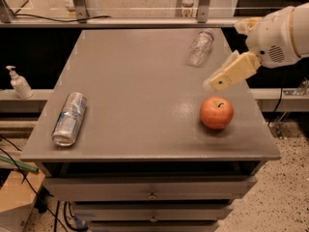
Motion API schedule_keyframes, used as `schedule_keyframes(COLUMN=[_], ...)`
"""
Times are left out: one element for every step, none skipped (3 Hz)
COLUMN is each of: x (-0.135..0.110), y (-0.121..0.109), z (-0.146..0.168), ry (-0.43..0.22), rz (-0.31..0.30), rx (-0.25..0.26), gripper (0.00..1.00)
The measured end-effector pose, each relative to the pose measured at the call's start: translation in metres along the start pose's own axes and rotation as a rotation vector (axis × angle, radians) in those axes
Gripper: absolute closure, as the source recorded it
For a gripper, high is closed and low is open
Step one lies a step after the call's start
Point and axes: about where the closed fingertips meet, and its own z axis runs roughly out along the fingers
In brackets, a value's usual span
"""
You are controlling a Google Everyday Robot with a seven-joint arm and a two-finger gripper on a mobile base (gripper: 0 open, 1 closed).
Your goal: Move water bottle near redbull can
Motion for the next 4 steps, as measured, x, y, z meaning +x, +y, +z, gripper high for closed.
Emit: schedule_keyframes(x=[0.008, 0.014, 0.015, 0.017], y=[-0.023, -0.046, -0.047, -0.047], z=[0.029, 0.056, 0.060, 0.068], ry=[-0.049, -0.076, -0.078, -0.097], rz=[0.084, 0.141, 0.146, 0.198], rx=[0.033, 0.046, 0.045, 0.043], gripper=[0.00, 0.00, 0.00, 0.00])
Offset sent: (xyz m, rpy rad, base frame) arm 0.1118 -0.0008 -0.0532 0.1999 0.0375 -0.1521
